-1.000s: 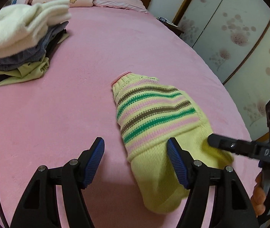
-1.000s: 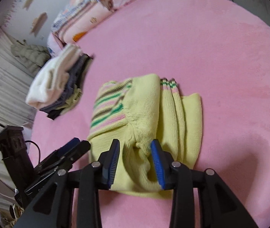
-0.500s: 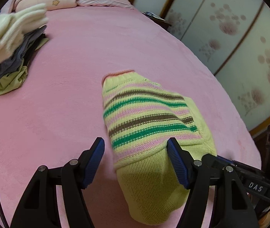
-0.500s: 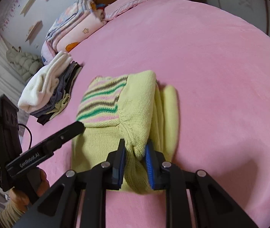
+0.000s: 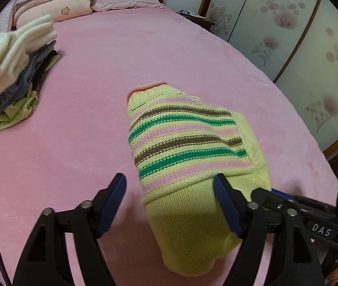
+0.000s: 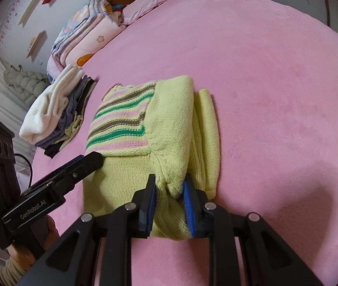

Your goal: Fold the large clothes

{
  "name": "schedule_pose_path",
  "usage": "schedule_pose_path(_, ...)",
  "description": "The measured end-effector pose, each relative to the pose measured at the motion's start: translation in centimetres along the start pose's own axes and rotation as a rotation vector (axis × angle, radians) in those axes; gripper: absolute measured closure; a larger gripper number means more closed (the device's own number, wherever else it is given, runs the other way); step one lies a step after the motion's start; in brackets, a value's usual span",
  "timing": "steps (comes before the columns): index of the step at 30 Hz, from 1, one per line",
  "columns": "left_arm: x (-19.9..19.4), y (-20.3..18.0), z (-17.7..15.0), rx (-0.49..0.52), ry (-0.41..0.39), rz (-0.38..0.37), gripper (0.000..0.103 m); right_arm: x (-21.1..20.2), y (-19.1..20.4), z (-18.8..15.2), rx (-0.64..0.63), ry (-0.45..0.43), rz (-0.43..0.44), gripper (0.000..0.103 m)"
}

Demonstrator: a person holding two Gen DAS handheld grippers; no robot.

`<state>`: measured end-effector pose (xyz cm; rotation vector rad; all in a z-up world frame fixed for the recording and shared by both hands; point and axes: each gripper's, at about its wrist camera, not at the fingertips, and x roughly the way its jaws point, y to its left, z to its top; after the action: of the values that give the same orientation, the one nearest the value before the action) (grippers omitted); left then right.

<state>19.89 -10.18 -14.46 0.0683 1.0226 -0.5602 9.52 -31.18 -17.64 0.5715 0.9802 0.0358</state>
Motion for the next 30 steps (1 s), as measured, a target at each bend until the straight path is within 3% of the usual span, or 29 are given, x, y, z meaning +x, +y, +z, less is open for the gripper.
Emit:
schedule_pose_path(7, -2.2, -0.6, 0.1, -0.017, 0.002, 0.003, 0.014, -0.7, 1.6, 0.5, -0.022, 0.026, -0.011, 0.073)
schedule_pose_path(17, -5.5, -1.4, -0.2, -0.010, 0.020, 0.019, 0.013, -4.3, 3.3, 0.5, -0.072, -0.036, -0.025, 0.055)
schedule_pose_path(18, -5.9, -1.4, -0.2, -0.017, 0.022, 0.026, 0.013, -4.8, 3.5, 0.5, -0.077, -0.042, -0.025, 0.050)
schedule_pose_path(20, -6.4, -1.3, -0.3, -0.033, 0.043, 0.025, 0.003, -5.6, 3.9, 0.5, -0.085, -0.059, -0.020, 0.043)
schedule_pose_path(26, -8.4, -0.5, -0.1, -0.080, 0.041, 0.040, 0.002, -8.5, 5.1, 0.9, -0.136, -0.114, -0.050, 0.041)
schedule_pose_path(30, -9.9, 0.4, 0.4, -0.134, 0.014, -0.001, 0.001, -9.8, 6.0, 1.3, -0.183, -0.108, -0.035, 0.031)
